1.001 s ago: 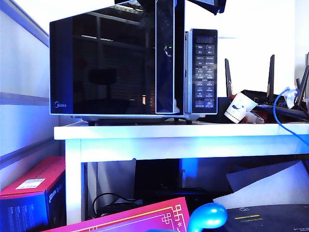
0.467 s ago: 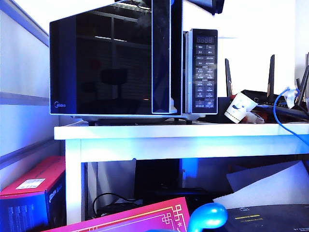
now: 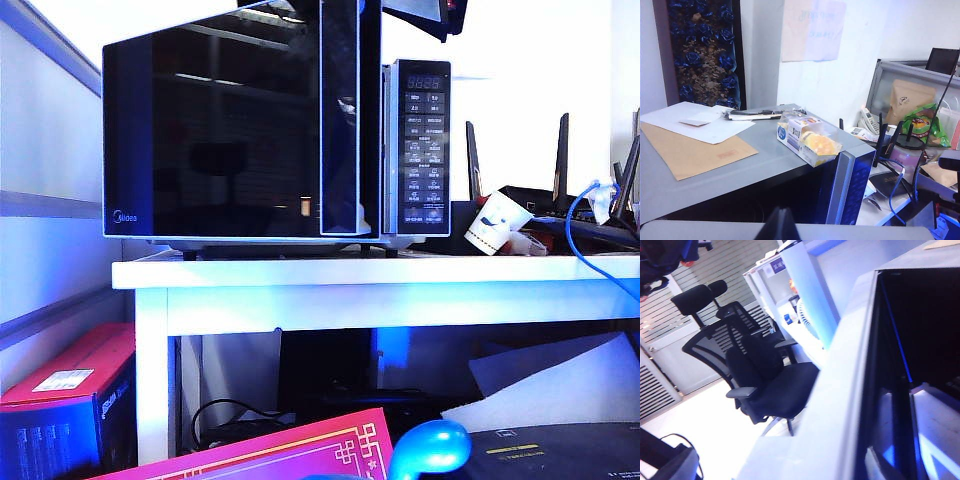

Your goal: Open the microwave door, place the box of snacks from the top of the microwave inside, then close the microwave door.

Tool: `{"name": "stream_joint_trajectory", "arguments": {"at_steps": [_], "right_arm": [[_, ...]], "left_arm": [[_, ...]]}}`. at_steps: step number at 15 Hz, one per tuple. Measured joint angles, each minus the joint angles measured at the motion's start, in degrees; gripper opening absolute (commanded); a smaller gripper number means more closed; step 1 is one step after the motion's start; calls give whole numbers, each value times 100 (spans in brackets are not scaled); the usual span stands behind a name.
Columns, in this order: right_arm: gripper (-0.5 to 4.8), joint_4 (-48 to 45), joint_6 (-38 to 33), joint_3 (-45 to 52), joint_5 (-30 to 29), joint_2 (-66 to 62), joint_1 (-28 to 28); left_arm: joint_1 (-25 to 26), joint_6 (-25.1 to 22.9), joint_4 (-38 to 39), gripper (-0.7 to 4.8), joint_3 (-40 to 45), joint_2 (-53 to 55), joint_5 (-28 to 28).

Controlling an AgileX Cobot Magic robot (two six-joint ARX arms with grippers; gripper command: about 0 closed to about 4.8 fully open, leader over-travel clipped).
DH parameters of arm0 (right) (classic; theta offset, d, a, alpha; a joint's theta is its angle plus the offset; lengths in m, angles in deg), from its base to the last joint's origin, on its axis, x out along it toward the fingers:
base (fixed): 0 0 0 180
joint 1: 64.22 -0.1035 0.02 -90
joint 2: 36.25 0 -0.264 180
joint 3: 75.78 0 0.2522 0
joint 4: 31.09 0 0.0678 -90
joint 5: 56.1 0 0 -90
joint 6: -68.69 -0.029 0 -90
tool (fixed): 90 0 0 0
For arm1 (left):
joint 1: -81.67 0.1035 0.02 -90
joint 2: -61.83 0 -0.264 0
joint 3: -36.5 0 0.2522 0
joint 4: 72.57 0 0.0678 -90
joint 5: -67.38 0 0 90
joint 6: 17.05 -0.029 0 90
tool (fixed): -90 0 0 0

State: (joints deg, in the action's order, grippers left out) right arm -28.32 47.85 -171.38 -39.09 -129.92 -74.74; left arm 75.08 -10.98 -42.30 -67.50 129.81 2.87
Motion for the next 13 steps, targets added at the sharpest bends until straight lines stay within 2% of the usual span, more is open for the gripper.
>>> {"name": "stream_joint_trajectory", "arguments": {"at_steps": [7, 13], "right_arm": [[430, 273, -37, -2, -210, -2, -334], [429, 278, -59, -2, -201, -2, -844]], "left_arm": [[0, -2, 4, -5, 0, 2, 2], [0, -2, 9, -5, 0, 2, 2]]}}
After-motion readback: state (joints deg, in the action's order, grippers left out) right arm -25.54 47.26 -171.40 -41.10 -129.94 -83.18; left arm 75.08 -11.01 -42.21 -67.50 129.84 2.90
